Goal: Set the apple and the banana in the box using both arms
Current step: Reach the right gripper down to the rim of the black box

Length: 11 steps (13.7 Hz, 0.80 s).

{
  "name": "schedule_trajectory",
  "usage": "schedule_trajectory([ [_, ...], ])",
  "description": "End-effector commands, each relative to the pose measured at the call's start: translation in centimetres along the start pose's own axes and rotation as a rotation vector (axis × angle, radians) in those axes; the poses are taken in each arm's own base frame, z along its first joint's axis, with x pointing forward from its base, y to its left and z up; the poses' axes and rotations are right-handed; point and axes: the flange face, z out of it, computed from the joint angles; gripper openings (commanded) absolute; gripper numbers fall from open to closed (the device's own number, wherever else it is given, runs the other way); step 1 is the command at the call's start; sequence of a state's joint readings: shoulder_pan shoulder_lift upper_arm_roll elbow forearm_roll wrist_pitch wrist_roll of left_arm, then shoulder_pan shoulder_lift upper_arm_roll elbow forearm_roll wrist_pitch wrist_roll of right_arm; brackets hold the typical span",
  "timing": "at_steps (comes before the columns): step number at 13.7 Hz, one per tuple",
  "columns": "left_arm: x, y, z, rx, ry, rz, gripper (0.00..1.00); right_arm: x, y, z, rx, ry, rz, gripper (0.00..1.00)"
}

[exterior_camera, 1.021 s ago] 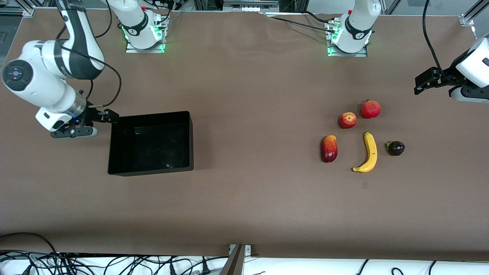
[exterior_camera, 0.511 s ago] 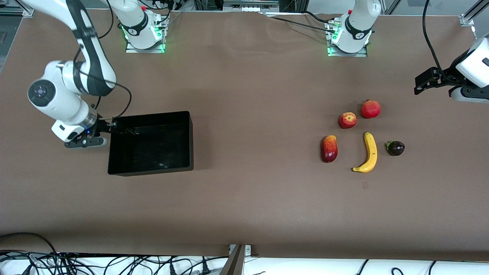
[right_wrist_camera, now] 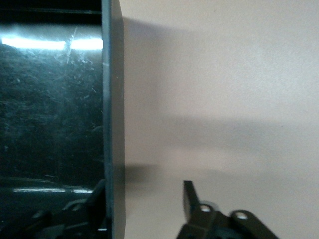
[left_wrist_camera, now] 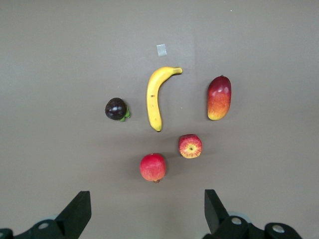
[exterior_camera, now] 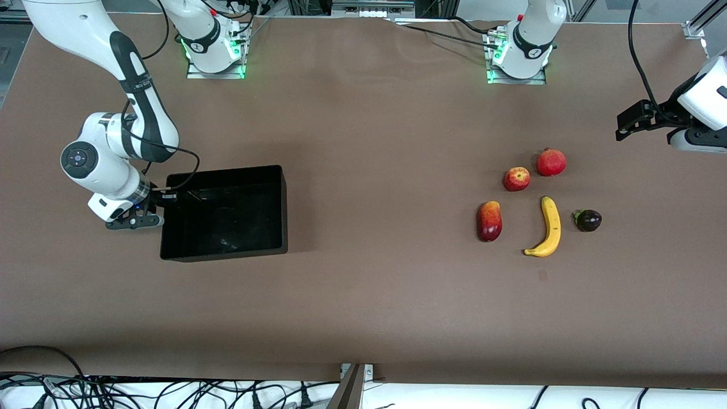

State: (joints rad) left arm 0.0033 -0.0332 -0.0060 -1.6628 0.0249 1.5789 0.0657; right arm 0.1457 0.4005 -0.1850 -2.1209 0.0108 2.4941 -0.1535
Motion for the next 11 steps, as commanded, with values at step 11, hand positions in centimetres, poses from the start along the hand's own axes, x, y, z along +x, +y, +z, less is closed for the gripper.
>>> schedule_trajectory([
  [11,0.0,0.0,-0.6,-0.008,-0.002,0.017,1.00,5.9,-13.6,-11.7,0.110,-0.089,-0.047,0.00],
])
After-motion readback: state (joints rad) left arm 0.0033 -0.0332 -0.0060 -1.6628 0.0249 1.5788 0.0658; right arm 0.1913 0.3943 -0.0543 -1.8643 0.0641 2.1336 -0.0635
